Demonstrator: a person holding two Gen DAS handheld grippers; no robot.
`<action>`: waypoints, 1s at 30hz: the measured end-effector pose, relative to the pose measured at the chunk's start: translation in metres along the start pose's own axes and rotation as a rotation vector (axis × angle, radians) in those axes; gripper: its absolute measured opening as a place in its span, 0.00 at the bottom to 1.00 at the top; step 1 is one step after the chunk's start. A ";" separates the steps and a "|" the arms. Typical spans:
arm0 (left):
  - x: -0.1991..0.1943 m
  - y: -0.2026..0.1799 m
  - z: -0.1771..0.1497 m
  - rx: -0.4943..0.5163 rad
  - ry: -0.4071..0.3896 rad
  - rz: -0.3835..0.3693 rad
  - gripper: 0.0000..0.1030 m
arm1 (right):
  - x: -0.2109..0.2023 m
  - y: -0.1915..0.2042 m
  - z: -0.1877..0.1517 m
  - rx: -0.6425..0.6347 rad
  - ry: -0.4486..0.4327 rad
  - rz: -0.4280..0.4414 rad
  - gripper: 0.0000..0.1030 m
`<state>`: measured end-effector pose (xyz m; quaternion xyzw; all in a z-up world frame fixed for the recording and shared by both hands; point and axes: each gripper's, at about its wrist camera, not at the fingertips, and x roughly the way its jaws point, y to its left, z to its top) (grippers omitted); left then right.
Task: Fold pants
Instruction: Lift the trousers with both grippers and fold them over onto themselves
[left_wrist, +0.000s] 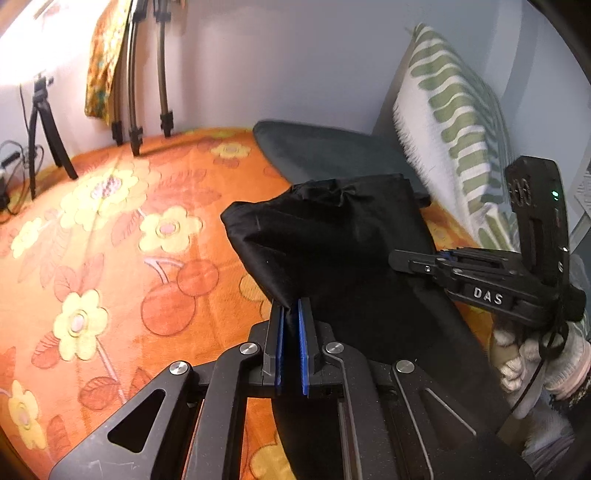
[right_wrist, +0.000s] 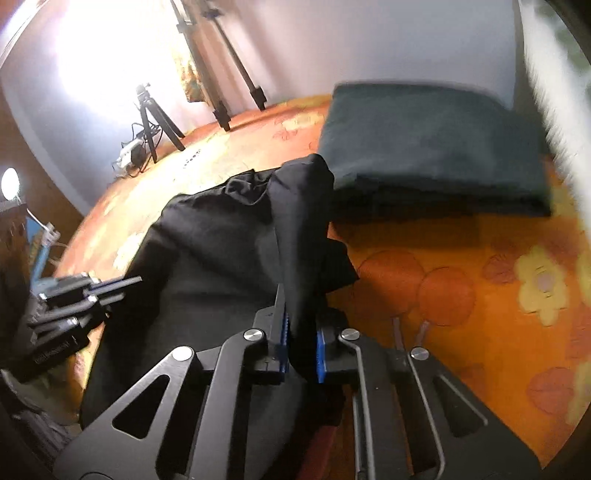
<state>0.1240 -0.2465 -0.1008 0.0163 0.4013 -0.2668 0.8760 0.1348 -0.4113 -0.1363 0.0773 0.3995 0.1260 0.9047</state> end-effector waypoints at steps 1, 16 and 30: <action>-0.006 -0.002 0.001 0.007 -0.013 -0.005 0.05 | -0.008 0.003 0.001 0.004 -0.014 -0.005 0.10; -0.052 -0.048 0.055 0.086 -0.171 -0.081 0.05 | -0.127 0.012 0.045 -0.021 -0.249 -0.118 0.09; 0.003 -0.061 0.157 0.093 -0.235 -0.113 0.05 | -0.124 -0.045 0.154 -0.048 -0.283 -0.201 0.09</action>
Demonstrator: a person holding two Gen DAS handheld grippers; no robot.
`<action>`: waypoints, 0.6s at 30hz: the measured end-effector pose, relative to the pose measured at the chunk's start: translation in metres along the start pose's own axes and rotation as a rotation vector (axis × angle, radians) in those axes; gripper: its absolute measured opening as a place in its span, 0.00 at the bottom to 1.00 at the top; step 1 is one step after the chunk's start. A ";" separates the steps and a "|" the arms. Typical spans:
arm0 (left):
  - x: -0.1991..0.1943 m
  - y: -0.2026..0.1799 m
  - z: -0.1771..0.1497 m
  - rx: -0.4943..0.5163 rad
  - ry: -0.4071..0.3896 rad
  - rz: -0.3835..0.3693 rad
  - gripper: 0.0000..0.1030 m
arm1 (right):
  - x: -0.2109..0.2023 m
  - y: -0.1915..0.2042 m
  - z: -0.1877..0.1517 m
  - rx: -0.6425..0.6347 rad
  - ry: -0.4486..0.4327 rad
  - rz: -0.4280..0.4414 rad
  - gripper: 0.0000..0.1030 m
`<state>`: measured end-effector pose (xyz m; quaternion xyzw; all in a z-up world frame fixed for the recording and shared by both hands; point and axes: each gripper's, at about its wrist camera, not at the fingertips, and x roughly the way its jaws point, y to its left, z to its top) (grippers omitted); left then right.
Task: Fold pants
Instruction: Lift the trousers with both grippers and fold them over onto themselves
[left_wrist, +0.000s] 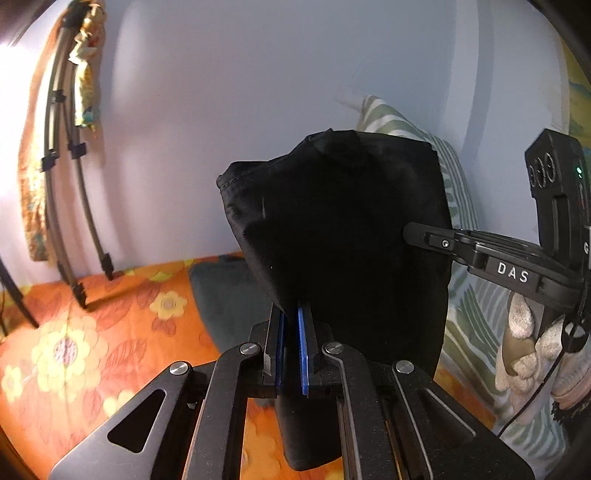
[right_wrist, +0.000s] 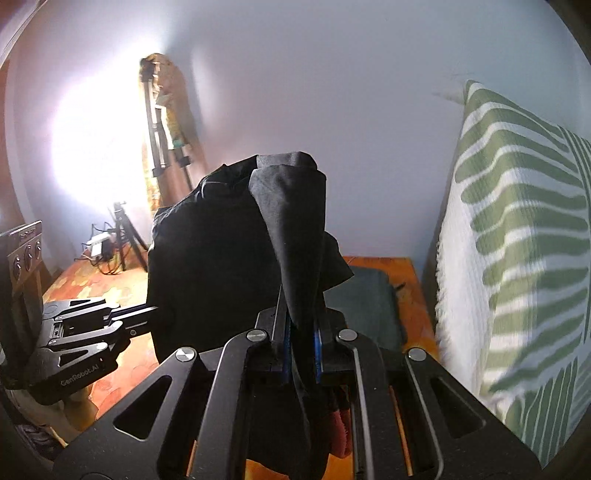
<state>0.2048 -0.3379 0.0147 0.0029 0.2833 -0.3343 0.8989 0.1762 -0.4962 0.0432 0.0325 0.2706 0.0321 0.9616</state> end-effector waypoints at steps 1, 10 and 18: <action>0.009 0.002 0.003 0.003 0.003 0.002 0.05 | 0.010 -0.006 0.005 0.001 0.011 0.005 0.09; 0.101 0.035 0.007 -0.021 0.059 0.049 0.05 | 0.134 -0.047 0.013 0.024 0.131 -0.007 0.09; 0.154 0.056 0.005 0.005 0.103 0.169 0.05 | 0.205 -0.071 -0.005 0.028 0.230 -0.121 0.16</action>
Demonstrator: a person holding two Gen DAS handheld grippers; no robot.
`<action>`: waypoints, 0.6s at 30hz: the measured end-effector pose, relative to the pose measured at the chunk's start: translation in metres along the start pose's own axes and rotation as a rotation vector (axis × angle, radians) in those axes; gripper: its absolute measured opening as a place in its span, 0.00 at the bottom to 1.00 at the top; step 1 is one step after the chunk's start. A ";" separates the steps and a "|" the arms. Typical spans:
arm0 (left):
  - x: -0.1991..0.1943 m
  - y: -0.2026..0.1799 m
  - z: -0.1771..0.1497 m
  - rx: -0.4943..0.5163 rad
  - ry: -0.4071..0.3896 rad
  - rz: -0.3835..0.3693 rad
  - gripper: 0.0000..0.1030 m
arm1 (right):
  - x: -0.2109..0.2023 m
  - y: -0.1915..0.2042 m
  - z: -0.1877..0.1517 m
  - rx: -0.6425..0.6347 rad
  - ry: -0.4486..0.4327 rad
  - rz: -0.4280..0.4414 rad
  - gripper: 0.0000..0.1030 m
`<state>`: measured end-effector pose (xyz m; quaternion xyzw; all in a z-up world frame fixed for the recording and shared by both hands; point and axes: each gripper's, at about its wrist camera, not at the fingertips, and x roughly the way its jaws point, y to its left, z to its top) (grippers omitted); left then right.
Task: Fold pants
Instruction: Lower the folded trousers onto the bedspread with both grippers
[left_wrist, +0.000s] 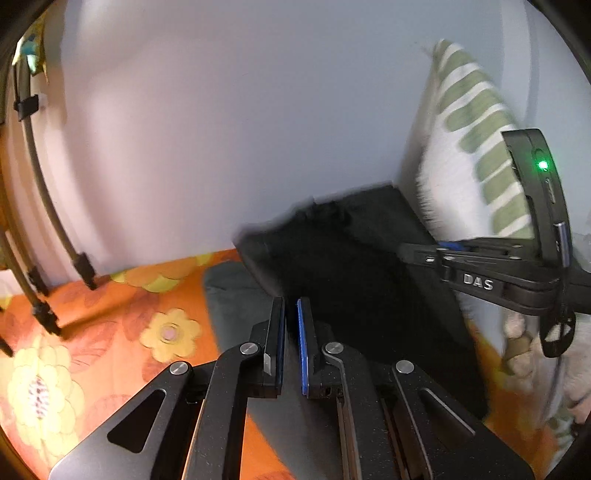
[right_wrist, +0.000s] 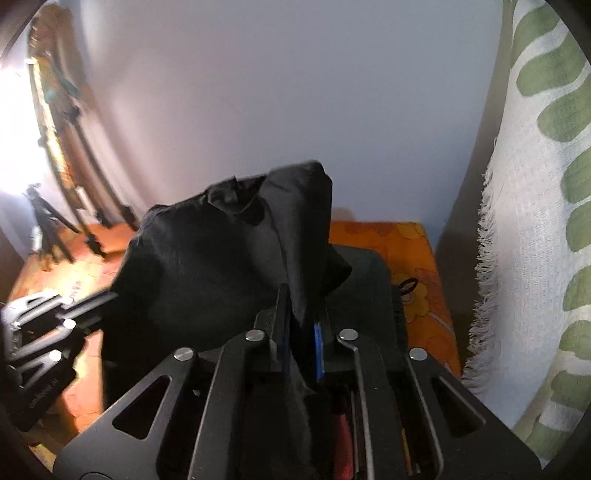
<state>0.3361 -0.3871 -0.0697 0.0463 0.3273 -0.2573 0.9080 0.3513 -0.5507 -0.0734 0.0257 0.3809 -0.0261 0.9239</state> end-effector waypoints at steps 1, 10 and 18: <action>0.003 0.004 0.001 -0.007 0.006 0.018 0.05 | 0.003 -0.002 0.001 -0.004 0.003 -0.047 0.18; -0.013 0.018 -0.004 0.000 0.015 0.005 0.05 | -0.029 0.008 -0.015 0.002 -0.058 -0.010 0.20; -0.032 -0.015 -0.032 0.078 0.079 -0.073 0.05 | -0.026 0.043 -0.053 -0.072 0.034 0.076 0.20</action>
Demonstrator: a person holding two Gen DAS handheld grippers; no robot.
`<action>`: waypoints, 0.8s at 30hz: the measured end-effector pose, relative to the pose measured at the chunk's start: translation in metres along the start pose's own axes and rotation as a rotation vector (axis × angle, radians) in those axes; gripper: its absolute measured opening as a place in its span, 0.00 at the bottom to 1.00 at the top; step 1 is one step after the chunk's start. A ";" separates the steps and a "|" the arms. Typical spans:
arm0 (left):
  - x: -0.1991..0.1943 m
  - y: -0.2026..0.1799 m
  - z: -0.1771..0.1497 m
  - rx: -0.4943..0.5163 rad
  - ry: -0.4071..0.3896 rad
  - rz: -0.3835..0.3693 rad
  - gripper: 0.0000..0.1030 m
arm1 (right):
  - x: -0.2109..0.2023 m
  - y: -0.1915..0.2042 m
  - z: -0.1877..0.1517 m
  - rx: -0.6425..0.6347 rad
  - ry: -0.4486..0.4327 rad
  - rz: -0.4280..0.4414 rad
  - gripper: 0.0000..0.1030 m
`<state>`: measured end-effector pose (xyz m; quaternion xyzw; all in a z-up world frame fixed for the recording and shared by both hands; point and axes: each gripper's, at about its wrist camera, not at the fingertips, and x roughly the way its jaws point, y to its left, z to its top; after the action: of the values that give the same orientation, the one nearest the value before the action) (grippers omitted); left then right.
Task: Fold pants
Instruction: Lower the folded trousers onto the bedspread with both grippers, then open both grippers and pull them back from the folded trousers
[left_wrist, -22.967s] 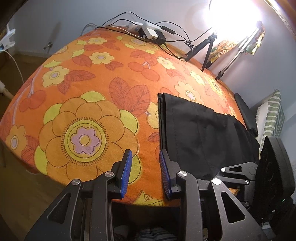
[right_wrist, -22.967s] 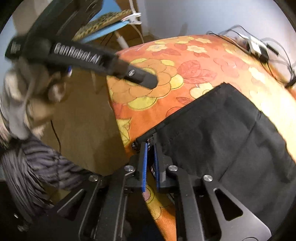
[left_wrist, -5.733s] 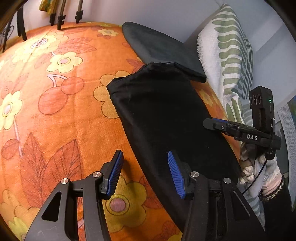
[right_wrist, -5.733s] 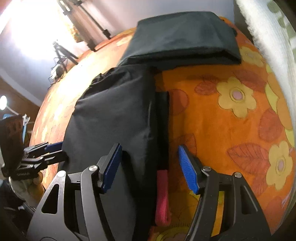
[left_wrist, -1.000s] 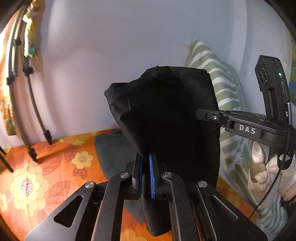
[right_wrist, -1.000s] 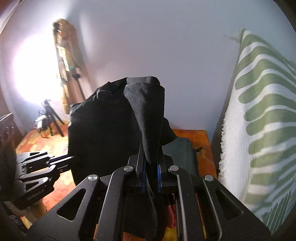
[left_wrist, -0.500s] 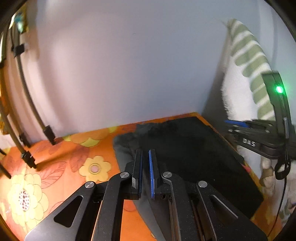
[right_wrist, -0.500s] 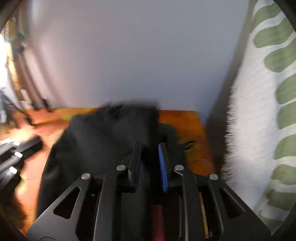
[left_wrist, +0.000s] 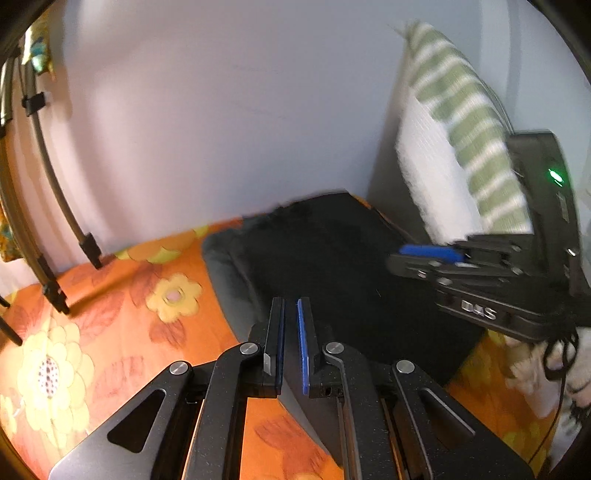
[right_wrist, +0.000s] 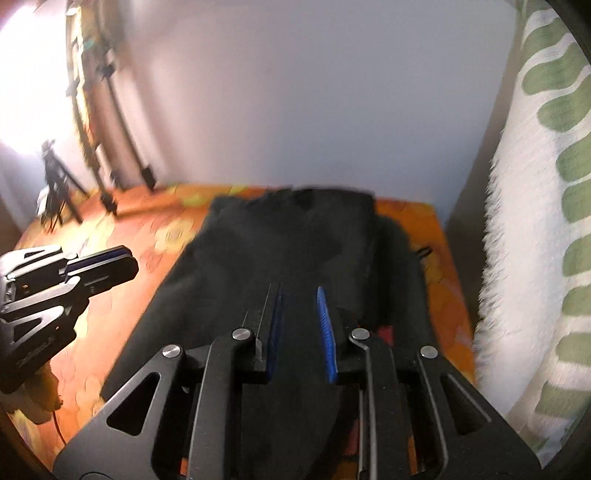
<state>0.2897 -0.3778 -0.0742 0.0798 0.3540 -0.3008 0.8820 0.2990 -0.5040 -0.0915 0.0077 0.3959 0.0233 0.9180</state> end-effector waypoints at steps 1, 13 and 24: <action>0.001 -0.005 -0.005 0.011 0.020 -0.010 0.05 | 0.003 -0.002 -0.004 0.008 0.015 0.001 0.20; -0.024 -0.028 -0.044 0.054 0.120 -0.030 0.05 | -0.005 -0.021 -0.035 0.128 0.088 -0.011 0.20; -0.115 -0.032 -0.052 0.052 0.044 -0.041 0.06 | -0.081 0.006 -0.052 0.170 0.016 0.008 0.22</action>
<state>0.1754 -0.3310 -0.0330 0.1020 0.3671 -0.3261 0.8651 0.2051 -0.5022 -0.0679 0.0867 0.4039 -0.0067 0.9107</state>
